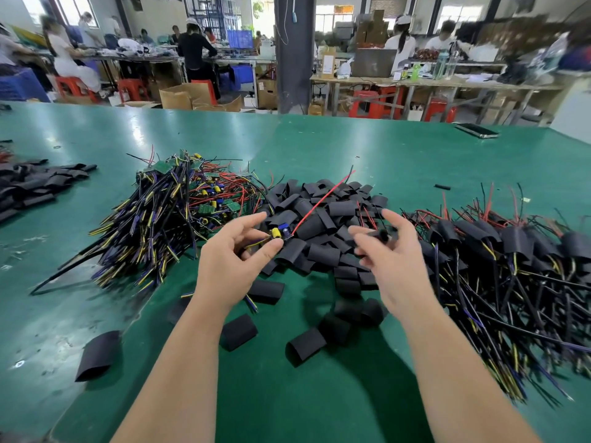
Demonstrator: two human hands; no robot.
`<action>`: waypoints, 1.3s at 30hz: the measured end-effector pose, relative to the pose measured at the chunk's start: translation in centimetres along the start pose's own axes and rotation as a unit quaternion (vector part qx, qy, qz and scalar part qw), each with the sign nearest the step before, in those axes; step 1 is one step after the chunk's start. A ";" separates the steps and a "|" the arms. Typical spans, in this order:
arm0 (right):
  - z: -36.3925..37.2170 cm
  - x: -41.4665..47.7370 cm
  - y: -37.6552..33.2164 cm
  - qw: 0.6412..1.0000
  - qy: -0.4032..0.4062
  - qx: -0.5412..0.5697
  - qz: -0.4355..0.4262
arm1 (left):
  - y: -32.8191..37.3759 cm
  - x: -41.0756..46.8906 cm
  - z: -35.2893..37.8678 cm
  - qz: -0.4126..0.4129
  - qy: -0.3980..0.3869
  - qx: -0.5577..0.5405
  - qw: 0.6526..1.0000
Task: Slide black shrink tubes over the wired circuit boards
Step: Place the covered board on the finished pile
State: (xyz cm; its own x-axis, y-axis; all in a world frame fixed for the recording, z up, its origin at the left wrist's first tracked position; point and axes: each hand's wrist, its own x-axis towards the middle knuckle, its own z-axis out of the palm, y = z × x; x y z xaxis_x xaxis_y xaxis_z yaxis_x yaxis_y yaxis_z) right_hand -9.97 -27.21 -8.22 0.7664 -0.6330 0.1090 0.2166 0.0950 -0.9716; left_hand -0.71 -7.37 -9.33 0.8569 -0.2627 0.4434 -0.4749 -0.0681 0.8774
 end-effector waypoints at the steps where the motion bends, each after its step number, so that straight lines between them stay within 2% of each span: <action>1: -0.4 0.3 -0.3 0.994 0.021 0.102 0.034 | 0.1 0.0 -0.1 -0.001 -0.015 -0.005 1.000; 3: -1.4 0.9 -0.8 0.966 0.048 0.245 0.074 | 0.3 0.0 -0.3 -0.001 -0.052 -0.022 0.998; 4: -1.9 1.2 -1.0 0.956 0.051 0.277 0.080 | 0.4 0.0 -0.4 0.000 -0.069 -0.034 0.997; 10: -3.5 1.6 -1.3 0.927 0.002 0.368 0.068 | 0.8 -0.2 -0.3 -0.039 -0.152 -0.094 0.983; 13: -3.6 1.4 -1.5 0.926 -0.030 0.372 0.059 | 0.7 -0.3 -0.2 -0.050 -0.167 -0.097 0.980; 17: -3.0 1.1 -1.7 0.917 -0.011 0.392 0.074 | 0.8 -0.4 -0.3 -0.053 -0.179 -0.095 0.978; 22: -3.0 1.0 -1.8 0.918 0.015 0.385 0.091 | 0.7 -0.3 -0.4 -0.051 -0.174 -0.091 0.979; 27: -2.6 0.5 -2.2 0.921 -0.001 0.381 0.081 | 0.6 -0.3 -0.3 -0.047 -0.173 -0.075 0.981; 34: -2.0 -0.1 -2.3 0.963 -0.063 0.257 0.049 | 0.3 -0.2 -0.3 -0.048 -0.139 -0.018 0.989; 39: -0.1 -0.9 -1.2 0.972 -0.107 0.204 0.050 | 0.7 -0.4 0.4 -0.032 -0.109 -0.020 0.993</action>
State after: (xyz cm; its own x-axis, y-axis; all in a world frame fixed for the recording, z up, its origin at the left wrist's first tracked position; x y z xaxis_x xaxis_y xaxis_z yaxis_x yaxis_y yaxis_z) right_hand -11.04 -26.84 -7.16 0.8944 -0.4355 0.1017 0.3230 0.4718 -0.8204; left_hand -1.45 -7.72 -9.00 0.8195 -0.4611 0.3403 -0.4090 -0.0548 0.9109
